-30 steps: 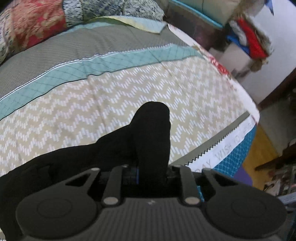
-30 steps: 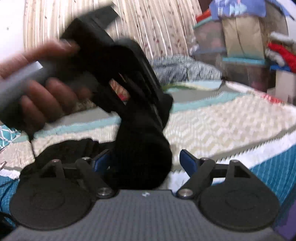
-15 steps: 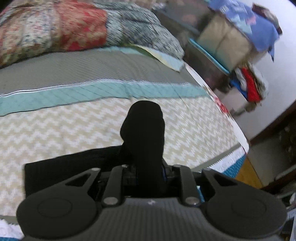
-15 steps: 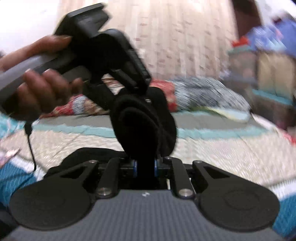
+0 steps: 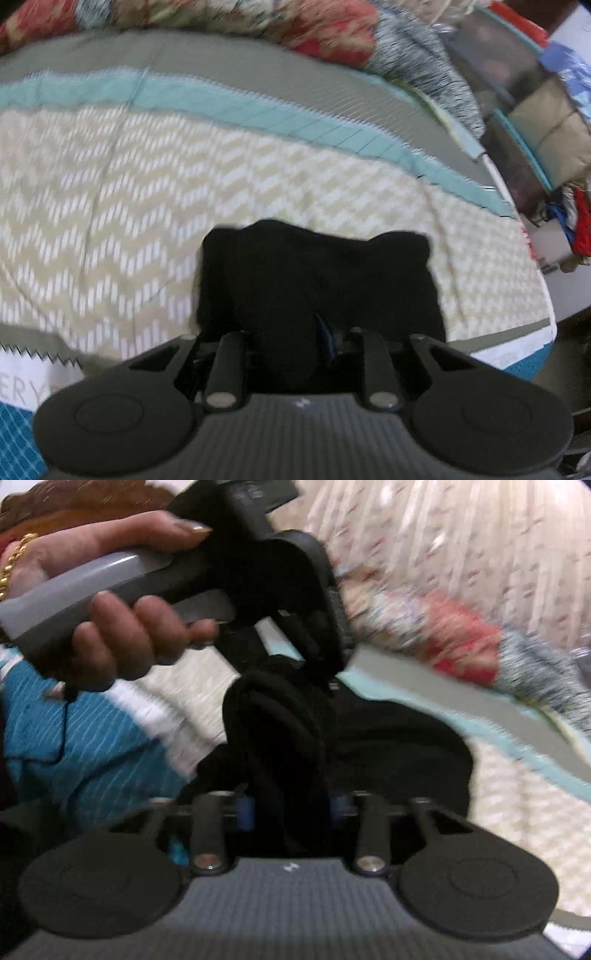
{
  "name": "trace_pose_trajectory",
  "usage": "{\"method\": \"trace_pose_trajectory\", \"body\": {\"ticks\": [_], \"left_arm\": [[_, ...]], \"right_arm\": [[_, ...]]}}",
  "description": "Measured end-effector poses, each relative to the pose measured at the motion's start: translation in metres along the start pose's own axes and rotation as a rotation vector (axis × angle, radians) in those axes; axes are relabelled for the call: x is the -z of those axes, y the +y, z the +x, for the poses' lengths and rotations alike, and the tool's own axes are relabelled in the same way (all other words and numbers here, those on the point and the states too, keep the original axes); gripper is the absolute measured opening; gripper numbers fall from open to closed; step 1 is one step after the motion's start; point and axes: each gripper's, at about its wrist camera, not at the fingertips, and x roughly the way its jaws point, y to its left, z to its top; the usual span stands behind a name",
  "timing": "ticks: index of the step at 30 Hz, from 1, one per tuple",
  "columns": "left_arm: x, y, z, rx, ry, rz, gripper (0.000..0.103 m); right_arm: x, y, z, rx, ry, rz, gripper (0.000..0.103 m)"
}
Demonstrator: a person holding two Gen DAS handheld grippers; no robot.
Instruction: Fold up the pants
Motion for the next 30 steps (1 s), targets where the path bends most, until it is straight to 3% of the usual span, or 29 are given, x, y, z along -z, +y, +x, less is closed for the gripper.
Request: {"method": "trace_pose_trajectory", "body": {"ticks": [3,5,8,10,13,15,18,19,22,24,26,30], "left_arm": [[0.004,0.010,0.001,0.000,-0.009,-0.019,0.035],[0.004,0.012,-0.001,-0.009,-0.018,-0.018,0.048],[0.010,0.012,-0.015,-0.040,-0.055,-0.013,0.069],[0.015,0.016,-0.026,-0.033,-0.081,-0.015,0.077],[0.027,0.017,-0.039,-0.001,-0.098,-0.013,0.077],[0.035,0.014,-0.042,-0.015,-0.106,0.002,0.077],[0.044,0.008,-0.028,-0.142,-0.090,0.051,0.075],[0.046,0.008,-0.020,-0.189,-0.076,0.069,0.079],[0.054,0.014,-0.009,-0.234,-0.076,0.083,0.091],[0.052,0.020,-0.016,-0.189,-0.091,0.039,0.092],[0.051,0.025,-0.027,-0.139,-0.105,0.015,0.099],[0.051,0.033,-0.042,-0.078,-0.147,-0.002,0.103]], "right_arm": [[-0.001,-0.011,-0.013,-0.090,-0.006,0.079,0.060],[-0.005,-0.027,-0.025,-0.170,-0.018,0.194,0.059],[-0.006,-0.043,-0.042,-0.215,-0.064,0.322,0.059],[-0.005,-0.057,-0.050,-0.246,-0.094,0.419,0.059],[0.003,-0.065,-0.042,-0.268,-0.080,0.554,0.052],[0.007,-0.062,-0.024,-0.272,-0.024,0.574,0.027],[0.011,-0.045,0.003,-0.257,0.082,0.568,0.024],[0.014,-0.037,0.010,-0.243,0.114,0.555,0.024],[0.008,-0.032,0.015,-0.236,0.114,0.513,0.024],[0.003,-0.040,0.007,-0.260,0.089,0.529,0.025],[0.004,-0.058,-0.004,-0.268,0.038,0.575,0.027],[0.019,-0.088,-0.043,-0.167,-0.081,0.674,0.054]]}}
